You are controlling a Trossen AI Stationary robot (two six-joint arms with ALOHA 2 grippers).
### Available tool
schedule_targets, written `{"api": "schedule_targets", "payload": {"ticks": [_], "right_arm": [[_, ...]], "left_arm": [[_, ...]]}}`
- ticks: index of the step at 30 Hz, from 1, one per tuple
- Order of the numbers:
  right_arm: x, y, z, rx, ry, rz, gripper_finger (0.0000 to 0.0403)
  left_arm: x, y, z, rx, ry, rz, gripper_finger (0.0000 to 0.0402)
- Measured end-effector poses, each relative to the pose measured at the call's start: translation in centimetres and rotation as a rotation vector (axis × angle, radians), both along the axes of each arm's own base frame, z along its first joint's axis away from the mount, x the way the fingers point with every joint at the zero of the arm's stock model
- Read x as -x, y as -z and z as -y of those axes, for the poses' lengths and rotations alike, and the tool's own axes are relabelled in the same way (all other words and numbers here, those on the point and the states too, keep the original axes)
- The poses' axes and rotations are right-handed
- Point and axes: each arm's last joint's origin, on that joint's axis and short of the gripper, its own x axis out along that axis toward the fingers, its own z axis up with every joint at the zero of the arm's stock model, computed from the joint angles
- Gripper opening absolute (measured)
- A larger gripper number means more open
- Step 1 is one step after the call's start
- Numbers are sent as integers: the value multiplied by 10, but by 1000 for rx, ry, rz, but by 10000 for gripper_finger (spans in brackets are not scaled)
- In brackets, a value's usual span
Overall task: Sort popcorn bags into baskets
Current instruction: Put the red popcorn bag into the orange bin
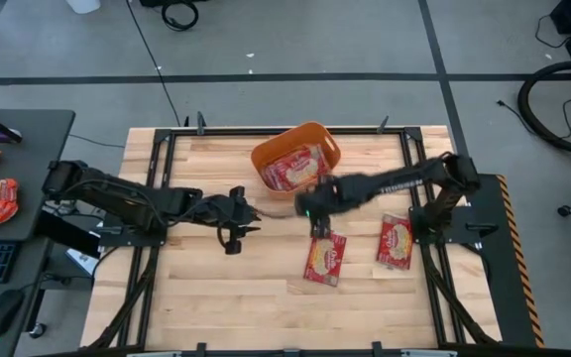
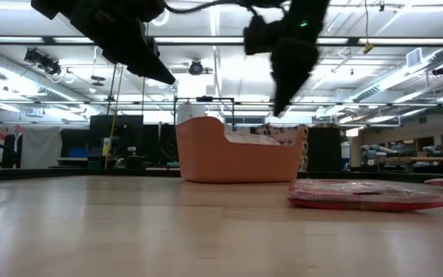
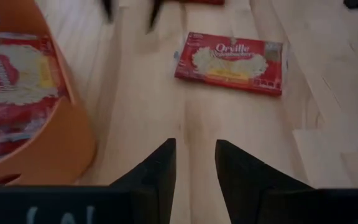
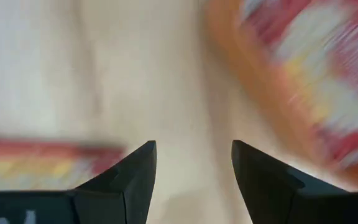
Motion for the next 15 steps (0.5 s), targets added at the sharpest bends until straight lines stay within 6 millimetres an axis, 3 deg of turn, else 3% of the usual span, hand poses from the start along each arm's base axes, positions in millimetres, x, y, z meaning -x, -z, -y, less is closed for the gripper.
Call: {"api": "schedule_targets", "payload": {"ticks": [5, 9, 12, 15], "right_arm": [[21, 13, -63, -13, 18, -53, 215], [43, 22, -112, 29, -78, -53, 215], [66, 27, -137, 97, -57, -69, 215], [85, 29, -146, 71, 127, -110, 215]], "left_arm": [[-8, 10, 10, 4, 28, -12, 117], [-21, 27, 20, -16, 66, -27, 117], [-30, 40, 25, -38, 93, -25, 117], [-38, 49, 27, -52, 105, -14, 117]]}}
